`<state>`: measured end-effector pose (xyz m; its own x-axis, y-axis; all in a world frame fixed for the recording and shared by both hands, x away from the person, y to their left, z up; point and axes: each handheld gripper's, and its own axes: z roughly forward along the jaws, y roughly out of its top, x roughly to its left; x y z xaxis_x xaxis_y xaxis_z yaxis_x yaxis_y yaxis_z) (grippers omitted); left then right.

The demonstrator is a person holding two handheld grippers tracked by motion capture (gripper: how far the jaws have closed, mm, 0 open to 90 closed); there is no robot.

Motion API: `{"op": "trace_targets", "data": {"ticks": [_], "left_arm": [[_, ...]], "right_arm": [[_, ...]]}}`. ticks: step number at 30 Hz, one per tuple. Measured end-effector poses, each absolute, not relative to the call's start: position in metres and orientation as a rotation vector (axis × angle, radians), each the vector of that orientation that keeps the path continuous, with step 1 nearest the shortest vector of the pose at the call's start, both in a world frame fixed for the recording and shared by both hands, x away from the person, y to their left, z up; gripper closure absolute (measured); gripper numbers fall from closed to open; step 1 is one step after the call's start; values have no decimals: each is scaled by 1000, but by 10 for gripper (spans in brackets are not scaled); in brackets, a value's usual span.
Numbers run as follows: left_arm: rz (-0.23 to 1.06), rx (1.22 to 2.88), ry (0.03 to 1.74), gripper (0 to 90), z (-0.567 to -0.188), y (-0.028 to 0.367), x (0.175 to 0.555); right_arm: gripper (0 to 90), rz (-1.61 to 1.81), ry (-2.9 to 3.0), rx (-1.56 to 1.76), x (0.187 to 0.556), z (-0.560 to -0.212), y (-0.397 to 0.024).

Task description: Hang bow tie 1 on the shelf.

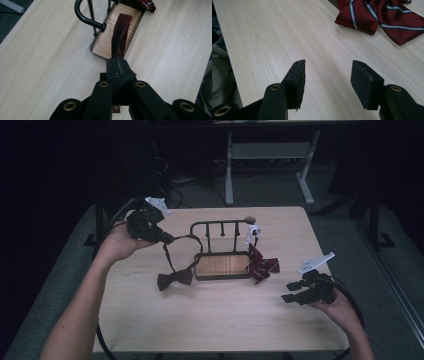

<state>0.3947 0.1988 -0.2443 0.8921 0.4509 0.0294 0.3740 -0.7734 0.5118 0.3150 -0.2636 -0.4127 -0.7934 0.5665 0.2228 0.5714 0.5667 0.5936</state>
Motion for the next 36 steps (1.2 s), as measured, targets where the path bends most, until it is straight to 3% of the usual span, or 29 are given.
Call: {"op": "trace_targets", "data": {"ticks": [36], "left_arm": [[212, 2576, 787, 900, -259, 194, 440]], "right_arm": [[454, -1072, -2779, -995, 315, -411, -264]]}}
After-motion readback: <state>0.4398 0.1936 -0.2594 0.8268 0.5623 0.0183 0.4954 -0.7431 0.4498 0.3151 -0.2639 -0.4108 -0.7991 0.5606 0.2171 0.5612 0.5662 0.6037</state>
